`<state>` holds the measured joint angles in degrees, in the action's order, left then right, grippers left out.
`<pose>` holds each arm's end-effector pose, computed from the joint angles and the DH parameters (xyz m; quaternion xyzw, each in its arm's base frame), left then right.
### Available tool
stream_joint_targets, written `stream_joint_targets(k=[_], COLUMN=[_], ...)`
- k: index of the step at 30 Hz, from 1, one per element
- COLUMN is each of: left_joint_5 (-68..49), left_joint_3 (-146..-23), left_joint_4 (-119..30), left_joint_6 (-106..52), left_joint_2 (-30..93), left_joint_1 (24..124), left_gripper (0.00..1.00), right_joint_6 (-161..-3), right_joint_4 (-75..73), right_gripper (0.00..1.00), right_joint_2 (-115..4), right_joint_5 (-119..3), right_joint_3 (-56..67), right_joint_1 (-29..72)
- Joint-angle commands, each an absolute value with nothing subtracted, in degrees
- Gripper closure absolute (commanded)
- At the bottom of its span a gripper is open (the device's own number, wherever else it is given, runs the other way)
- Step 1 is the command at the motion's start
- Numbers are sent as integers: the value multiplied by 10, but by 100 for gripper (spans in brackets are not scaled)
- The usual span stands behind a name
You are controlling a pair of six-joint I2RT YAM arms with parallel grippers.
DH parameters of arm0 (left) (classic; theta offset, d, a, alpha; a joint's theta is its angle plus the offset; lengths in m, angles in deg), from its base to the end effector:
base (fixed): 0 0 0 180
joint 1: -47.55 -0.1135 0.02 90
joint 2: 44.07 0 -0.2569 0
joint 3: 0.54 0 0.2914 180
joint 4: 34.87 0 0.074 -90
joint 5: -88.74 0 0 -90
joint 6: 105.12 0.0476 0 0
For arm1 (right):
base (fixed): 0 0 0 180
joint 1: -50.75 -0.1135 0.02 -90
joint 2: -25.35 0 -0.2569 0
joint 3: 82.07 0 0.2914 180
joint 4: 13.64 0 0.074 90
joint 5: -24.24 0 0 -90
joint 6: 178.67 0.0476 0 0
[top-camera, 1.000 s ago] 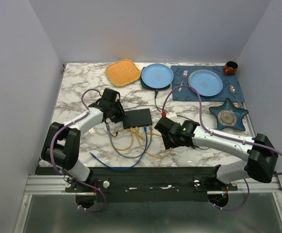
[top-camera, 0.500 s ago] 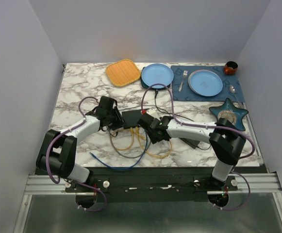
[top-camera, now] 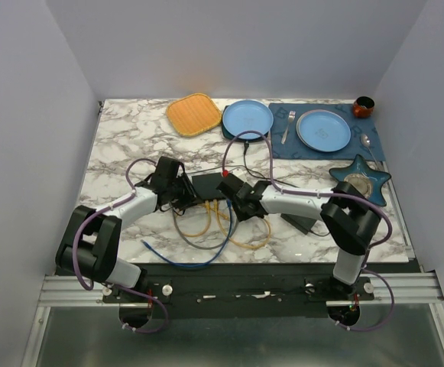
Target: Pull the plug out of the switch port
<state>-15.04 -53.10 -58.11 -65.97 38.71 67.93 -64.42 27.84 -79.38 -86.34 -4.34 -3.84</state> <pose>0.2877 -0.1190 0.1251 -0.2114 0.9195 -0.2738 0.1867 0.2387 0.3069 0.1194 -0.2208 0.9417 -0.0189 0.2533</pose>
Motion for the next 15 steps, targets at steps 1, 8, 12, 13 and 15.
stream_joint_targets(k=[1, 8, 12, 13, 15], left_joint_5=[-184, -183, -184, -183, -183], left_joint_3=[-525, -532, -535, -534, -531], left_joint_4=[-555, -555, -555, -555, -555], left_joint_6=[-677, -674, -674, -674, -674], left_joint_2=[397, 392, 390, 388, 385], left_joint_1=[686, 688, 688, 688, 688], left_gripper=[55, 55, 55, 55, 56], right_joint_6=[-613, -589, -598, -606, -619], right_joint_4=[265, 271, 278, 283, 302], right_gripper=[67, 81, 47, 43, 38], right_joint_2=[-806, -759, -710, -701, -705], right_joint_5=[-817, -817, -849, -857, -877], right_joint_3=[-88, -135, -139, -129, -112], right_joint_1=[-33, -33, -32, -32, -30])
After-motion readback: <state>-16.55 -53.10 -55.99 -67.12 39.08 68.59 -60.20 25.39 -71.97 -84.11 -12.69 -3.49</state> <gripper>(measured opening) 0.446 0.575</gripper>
